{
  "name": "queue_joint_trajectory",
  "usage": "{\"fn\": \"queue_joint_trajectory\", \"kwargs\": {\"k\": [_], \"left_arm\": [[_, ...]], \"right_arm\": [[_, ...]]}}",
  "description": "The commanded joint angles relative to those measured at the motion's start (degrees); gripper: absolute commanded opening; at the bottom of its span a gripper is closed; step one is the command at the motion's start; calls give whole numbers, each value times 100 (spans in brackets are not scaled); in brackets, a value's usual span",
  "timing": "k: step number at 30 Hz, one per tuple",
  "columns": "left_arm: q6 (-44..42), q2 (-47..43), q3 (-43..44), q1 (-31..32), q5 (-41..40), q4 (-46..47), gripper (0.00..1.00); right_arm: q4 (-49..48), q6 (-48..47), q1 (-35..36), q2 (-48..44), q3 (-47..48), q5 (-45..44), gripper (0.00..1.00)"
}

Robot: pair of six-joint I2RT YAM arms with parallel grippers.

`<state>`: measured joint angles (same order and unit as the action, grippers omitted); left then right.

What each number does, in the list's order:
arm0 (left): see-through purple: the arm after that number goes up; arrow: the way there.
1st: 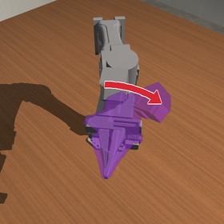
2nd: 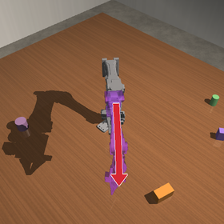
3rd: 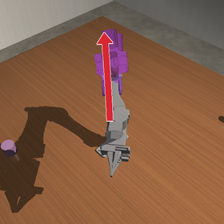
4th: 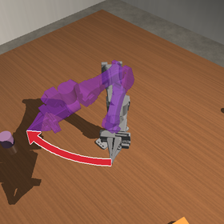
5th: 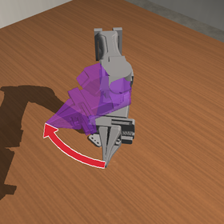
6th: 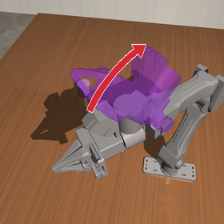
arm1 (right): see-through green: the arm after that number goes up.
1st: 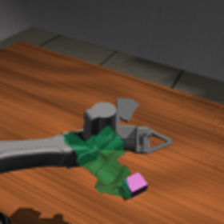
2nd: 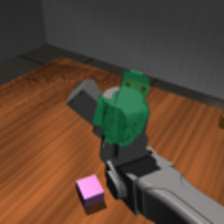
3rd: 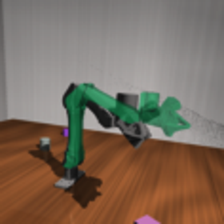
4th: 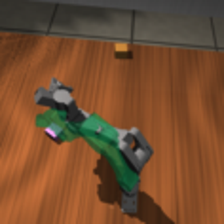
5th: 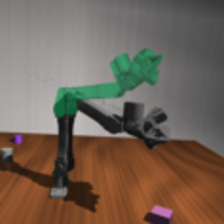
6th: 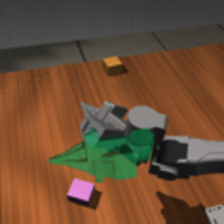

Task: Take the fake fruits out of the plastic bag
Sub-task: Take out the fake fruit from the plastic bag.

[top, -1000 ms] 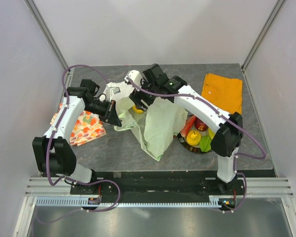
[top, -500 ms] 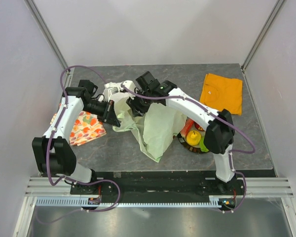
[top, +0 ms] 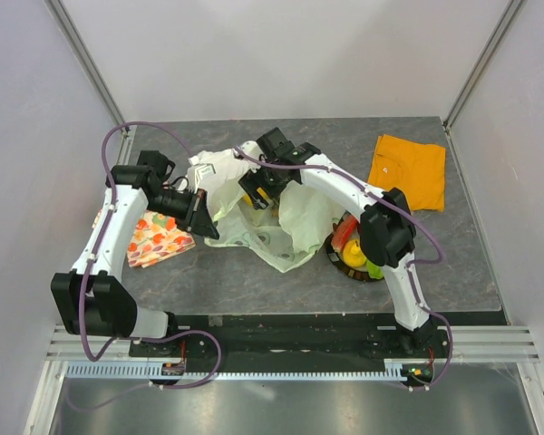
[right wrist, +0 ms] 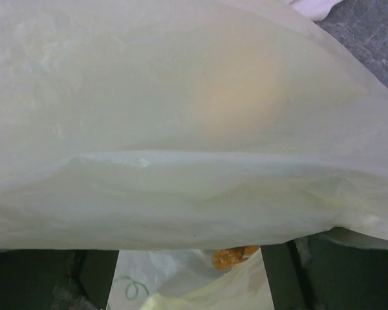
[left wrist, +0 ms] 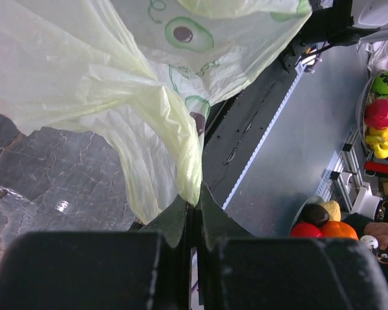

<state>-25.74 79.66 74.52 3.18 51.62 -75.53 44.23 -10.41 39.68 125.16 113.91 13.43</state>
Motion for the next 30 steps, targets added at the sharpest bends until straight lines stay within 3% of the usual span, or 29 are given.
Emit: {"fn": "queue_joint_trajectory", "kwargs": {"k": [1,13,30], "left_arm": [[-388,6,-8,-19,200,-208,2],[-1214,-144,1,209,-46,-762,2],[-1355,-30,-87,359,-117,-832,2]], "right_arm": [[-195,268,57,289,421,-183,87],[-257,373,66,772,720,-552,89],[-397,321,57,1414,1283,-710,89]]}}
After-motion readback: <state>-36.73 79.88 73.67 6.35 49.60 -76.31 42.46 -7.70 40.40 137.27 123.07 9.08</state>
